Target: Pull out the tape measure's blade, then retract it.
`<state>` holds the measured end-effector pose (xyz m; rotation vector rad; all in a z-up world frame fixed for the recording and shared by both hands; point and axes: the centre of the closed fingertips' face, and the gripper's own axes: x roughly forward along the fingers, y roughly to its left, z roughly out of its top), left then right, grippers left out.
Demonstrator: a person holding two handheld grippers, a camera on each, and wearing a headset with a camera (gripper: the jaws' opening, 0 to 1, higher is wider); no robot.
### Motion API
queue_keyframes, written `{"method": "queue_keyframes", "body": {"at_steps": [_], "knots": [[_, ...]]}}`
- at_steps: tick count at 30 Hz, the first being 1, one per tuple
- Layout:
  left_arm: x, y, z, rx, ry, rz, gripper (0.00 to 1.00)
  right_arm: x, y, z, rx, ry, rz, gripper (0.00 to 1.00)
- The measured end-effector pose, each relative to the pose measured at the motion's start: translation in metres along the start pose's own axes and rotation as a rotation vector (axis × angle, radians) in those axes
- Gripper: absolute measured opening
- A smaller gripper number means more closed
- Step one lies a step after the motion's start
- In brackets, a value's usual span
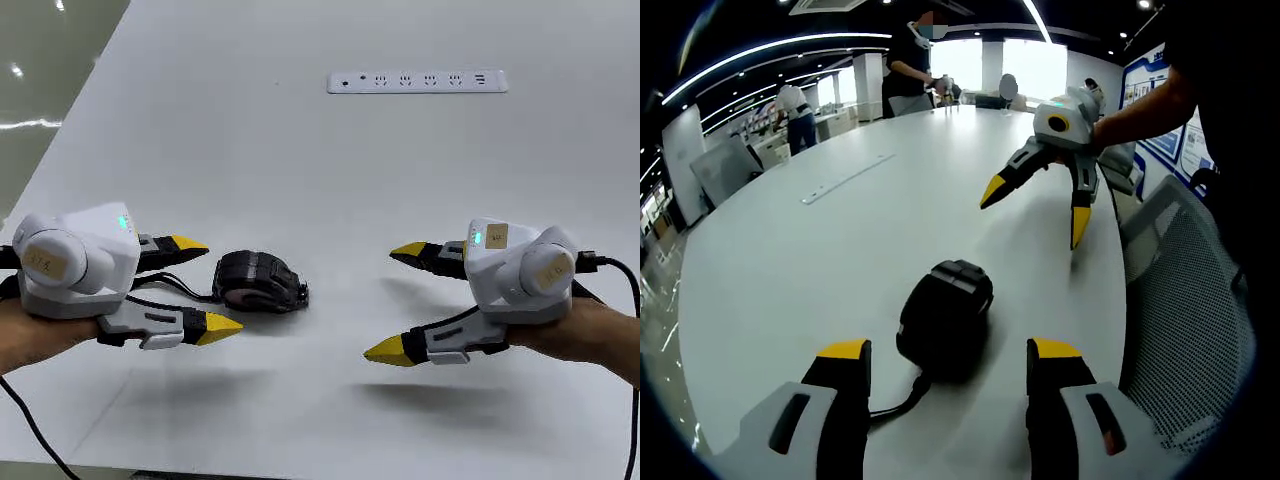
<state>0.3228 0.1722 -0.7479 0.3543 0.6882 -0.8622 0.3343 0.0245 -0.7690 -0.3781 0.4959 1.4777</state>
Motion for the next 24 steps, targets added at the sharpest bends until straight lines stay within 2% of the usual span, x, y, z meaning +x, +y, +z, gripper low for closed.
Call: {"method": "queue_keyframes", "body": {"at_steps": [6,10,24], "knots": [[0.004,0.003,-0.006,0.049,0.041,-0.032,0.55,0.006,-0.003,0.005,-0.033,-0.008,0.025,0.66],[0.007,0.003,-0.006,0.057,0.059,-0.058,0.53,0.012,-0.005,0.01,-0.05,-0.012,0.044,0.62],[0.015,0.001,0.0,0.106,0.093,-0.123,0.42,0.039,-0.004,0.016,-0.12,0.008,0.103,0.42]]}}
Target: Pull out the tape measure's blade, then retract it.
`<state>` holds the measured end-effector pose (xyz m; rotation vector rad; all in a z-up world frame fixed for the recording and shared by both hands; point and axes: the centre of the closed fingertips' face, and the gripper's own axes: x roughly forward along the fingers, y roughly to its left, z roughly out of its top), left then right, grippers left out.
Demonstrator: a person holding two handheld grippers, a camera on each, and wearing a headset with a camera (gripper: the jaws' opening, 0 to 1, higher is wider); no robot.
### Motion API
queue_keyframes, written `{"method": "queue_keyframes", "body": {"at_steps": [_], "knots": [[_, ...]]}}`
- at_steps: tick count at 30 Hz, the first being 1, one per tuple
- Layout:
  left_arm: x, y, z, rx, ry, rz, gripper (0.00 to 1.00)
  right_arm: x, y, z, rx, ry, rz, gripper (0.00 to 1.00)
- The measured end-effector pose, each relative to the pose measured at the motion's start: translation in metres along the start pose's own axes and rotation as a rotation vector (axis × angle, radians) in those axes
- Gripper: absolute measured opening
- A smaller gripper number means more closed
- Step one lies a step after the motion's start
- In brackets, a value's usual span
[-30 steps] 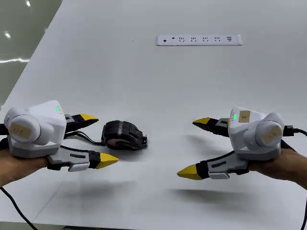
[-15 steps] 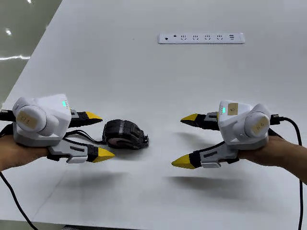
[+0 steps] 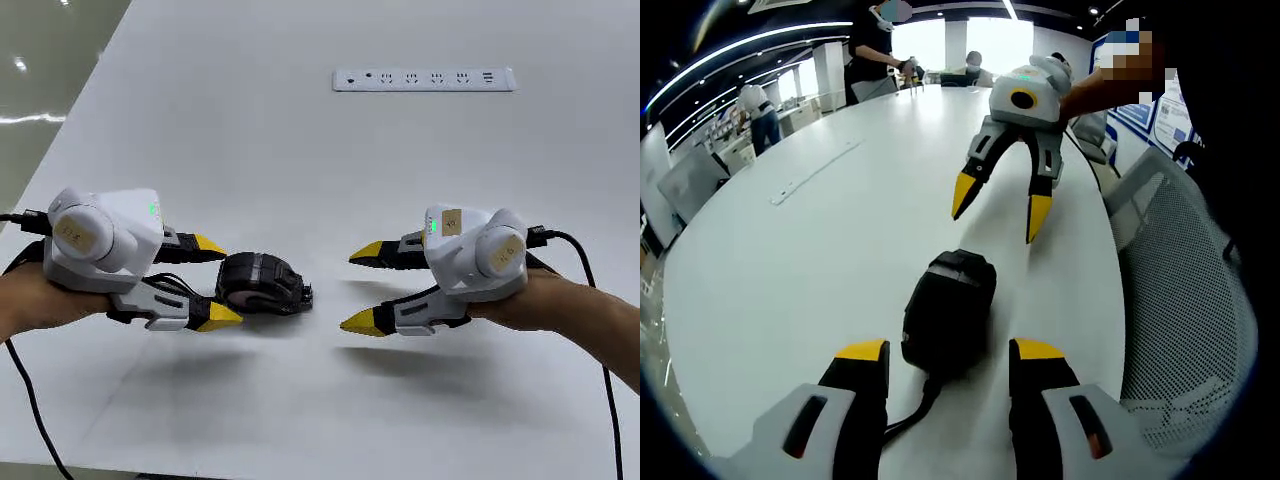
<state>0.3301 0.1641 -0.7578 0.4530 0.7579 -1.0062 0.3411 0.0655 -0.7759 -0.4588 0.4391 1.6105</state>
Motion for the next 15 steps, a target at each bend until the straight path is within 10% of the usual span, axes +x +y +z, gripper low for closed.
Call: {"method": "queue_keyframes", "body": {"at_steps": [15], "knots": [[0.006,0.0,0.005,0.098,0.048,-0.043,0.33,0.025,-0.003,-0.003,-0.043,0.046,0.03,0.28]]}}
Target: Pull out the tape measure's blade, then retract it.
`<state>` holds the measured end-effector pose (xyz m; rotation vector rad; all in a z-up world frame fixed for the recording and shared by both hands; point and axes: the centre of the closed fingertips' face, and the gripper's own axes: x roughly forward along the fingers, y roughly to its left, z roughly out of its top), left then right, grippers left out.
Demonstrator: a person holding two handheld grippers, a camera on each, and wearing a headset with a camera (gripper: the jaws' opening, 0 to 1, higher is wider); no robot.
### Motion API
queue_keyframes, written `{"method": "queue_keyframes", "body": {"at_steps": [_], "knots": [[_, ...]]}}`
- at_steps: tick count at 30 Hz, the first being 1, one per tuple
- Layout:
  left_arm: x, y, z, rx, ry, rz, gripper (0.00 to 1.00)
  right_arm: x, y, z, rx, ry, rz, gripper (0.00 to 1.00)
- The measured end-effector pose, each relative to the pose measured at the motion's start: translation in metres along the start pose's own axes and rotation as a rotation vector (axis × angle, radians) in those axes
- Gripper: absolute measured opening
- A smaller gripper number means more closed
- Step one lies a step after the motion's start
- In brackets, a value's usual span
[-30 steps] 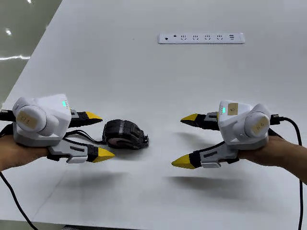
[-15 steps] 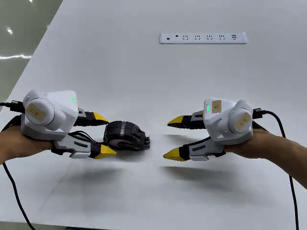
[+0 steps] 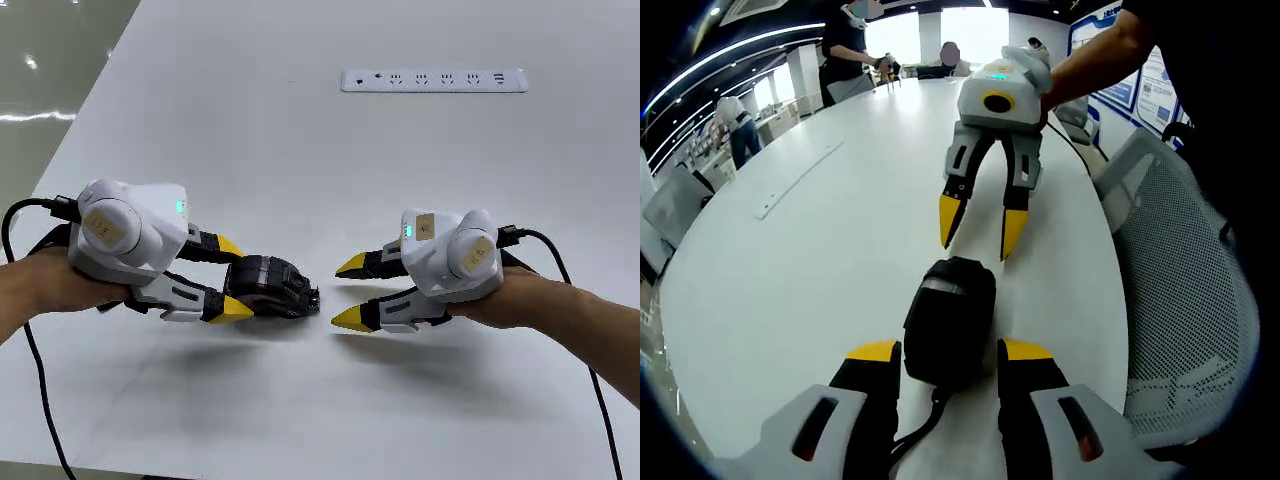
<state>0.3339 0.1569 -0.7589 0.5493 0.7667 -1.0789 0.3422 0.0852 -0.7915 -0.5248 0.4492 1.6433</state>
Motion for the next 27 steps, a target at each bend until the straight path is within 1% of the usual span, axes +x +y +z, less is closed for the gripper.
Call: {"method": "queue_keyframes", "body": {"at_steps": [1,5,8,12,15,20,23,27], "knots": [[0.0,0.001,-0.001,0.007,0.007,0.001,0.33,0.001,0.0,0.0,0.001,-0.001,0.003,0.27],[0.002,0.001,-0.001,0.018,0.014,-0.011,0.3,0.008,0.001,0.001,-0.01,0.004,0.011,0.23],[0.003,0.002,-0.002,0.034,0.026,-0.008,0.27,0.012,0.0,0.002,-0.021,0.009,0.013,0.22],[0.003,0.002,-0.003,0.04,0.026,-0.01,0.26,0.016,0.001,0.001,-0.036,0.022,0.023,0.18],[0.003,0.002,-0.004,0.062,0.028,-0.005,0.25,0.019,0.0,0.001,-0.042,0.025,0.029,0.16],[0.003,0.003,-0.005,0.061,0.024,-0.009,0.25,0.023,0.002,0.002,-0.047,0.029,0.039,0.13],[0.003,0.003,-0.005,0.059,0.022,-0.012,0.24,0.025,0.001,0.002,-0.048,0.034,0.036,0.12],[0.003,0.003,-0.005,0.057,0.018,-0.014,0.24,0.026,0.001,0.002,-0.059,0.04,0.041,0.11]]}}
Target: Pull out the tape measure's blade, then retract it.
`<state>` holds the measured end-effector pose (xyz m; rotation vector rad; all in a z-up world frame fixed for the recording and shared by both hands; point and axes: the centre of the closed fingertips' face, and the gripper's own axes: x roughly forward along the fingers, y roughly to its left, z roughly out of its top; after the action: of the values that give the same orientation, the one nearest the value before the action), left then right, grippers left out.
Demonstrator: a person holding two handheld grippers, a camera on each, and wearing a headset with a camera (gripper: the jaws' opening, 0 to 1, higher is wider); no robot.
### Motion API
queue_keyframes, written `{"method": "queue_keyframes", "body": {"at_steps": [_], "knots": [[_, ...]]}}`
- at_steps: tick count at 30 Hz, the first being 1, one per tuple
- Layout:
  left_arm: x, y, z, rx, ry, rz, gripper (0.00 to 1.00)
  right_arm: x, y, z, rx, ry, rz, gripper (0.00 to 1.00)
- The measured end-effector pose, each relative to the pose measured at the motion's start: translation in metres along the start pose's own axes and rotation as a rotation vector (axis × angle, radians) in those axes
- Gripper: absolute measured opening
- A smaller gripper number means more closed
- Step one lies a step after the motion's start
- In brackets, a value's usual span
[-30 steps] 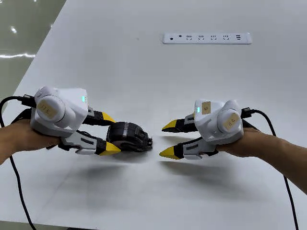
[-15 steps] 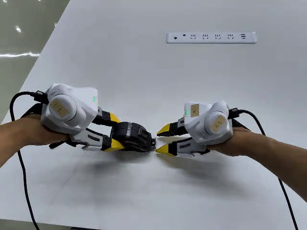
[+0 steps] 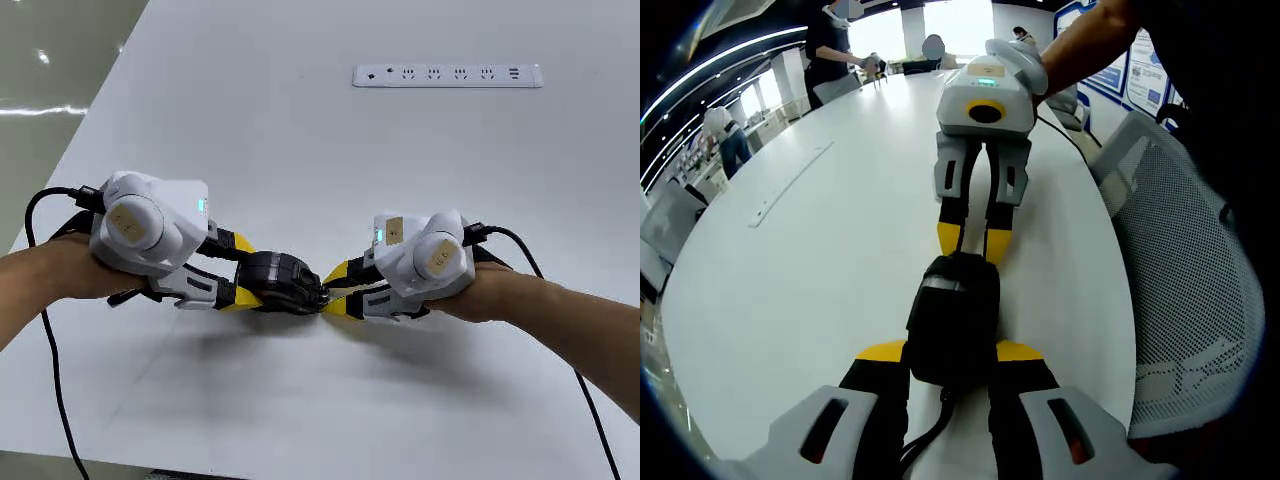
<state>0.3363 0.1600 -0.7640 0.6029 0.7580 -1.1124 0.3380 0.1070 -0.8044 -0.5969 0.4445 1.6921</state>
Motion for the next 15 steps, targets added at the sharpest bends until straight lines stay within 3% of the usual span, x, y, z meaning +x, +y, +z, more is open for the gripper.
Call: {"method": "queue_keyframes", "body": {"at_steps": [15], "knots": [[-0.0002,0.0002,-0.0001,-0.02,-0.008,-0.001,0.24,-0.0004,-0.0009,0.0004,-0.026,0.015,-0.013,0.08]]}}
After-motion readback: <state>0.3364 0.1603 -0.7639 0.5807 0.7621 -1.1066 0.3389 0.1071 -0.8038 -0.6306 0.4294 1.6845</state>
